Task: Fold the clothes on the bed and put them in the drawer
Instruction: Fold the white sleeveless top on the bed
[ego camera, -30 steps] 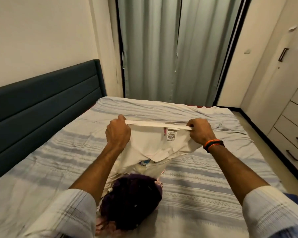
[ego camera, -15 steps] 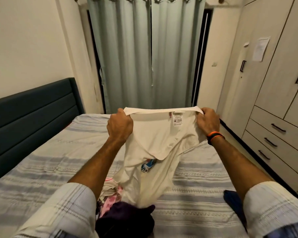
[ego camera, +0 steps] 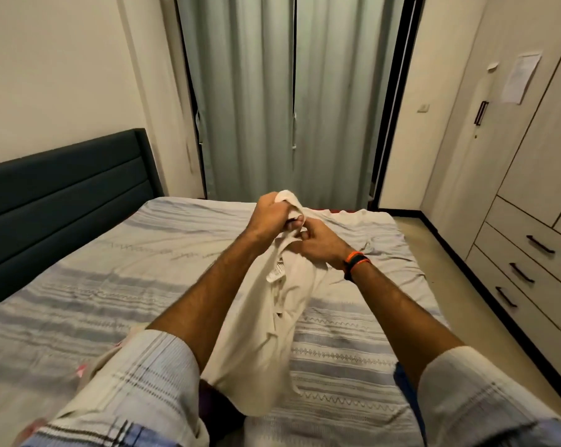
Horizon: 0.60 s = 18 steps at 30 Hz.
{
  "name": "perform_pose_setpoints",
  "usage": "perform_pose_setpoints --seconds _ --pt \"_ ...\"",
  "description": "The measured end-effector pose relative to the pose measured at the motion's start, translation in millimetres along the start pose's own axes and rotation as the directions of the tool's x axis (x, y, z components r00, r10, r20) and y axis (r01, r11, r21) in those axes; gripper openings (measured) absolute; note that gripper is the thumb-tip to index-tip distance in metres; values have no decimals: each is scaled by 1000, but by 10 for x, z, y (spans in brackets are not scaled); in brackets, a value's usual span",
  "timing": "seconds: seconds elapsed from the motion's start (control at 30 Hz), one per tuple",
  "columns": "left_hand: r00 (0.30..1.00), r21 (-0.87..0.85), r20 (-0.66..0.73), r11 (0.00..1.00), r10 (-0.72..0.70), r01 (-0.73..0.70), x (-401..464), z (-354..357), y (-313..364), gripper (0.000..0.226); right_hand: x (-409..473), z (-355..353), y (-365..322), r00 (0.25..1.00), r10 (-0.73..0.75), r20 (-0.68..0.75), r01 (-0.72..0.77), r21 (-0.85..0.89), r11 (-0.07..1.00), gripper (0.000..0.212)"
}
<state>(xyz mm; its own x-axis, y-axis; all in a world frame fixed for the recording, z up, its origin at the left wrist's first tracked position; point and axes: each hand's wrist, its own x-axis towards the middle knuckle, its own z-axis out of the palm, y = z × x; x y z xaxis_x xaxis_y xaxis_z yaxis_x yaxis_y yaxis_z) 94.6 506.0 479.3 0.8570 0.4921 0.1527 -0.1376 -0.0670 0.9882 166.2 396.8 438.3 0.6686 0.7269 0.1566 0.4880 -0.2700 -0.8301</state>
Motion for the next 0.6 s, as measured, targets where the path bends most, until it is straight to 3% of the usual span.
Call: perform_pose_setpoints --seconds 0.03,0.07,0.17,0.23,0.3,0.4,0.47,0.53,0.6 --pt "1000 -8 23 1000 4 -4 -4 32 -37 11 24 1 -12 998 -22 -64 17 -86 996 24" --pt "1000 4 23 1000 13 -13 -3 37 -76 14 60 -18 9 992 -30 -124 17 -104 994 30" --pt "993 180 -38 978 113 -104 -16 -85 -251 59 111 -120 55 975 -39 -217 55 70 996 43" --pt "996 294 -39 953 83 -68 -55 -183 -379 78 127 -179 28 957 -39 -288 111 238 965 28" --pt "999 468 38 883 -37 14 -61 -293 -563 76 157 -242 -58 931 20 -366 149 428 892 27" --pt "962 754 206 656 -178 -40 -86 -361 -831 56 247 -399 -203 898 85 -432 249 658 711 33" --pt "972 720 153 694 -176 12 -75 -324 -924 42 266 -516 -279 891 59 -451 287 657 697 28" --pt "986 583 34 804 -165 115 -28 -255 -889 27 243 -570 -224 919 -18 -395 252 550 796 17" --pt "982 447 -8 878 -186 170 70 -206 -817 30 226 -560 -17 969 -27 -246 124 387 914 25"
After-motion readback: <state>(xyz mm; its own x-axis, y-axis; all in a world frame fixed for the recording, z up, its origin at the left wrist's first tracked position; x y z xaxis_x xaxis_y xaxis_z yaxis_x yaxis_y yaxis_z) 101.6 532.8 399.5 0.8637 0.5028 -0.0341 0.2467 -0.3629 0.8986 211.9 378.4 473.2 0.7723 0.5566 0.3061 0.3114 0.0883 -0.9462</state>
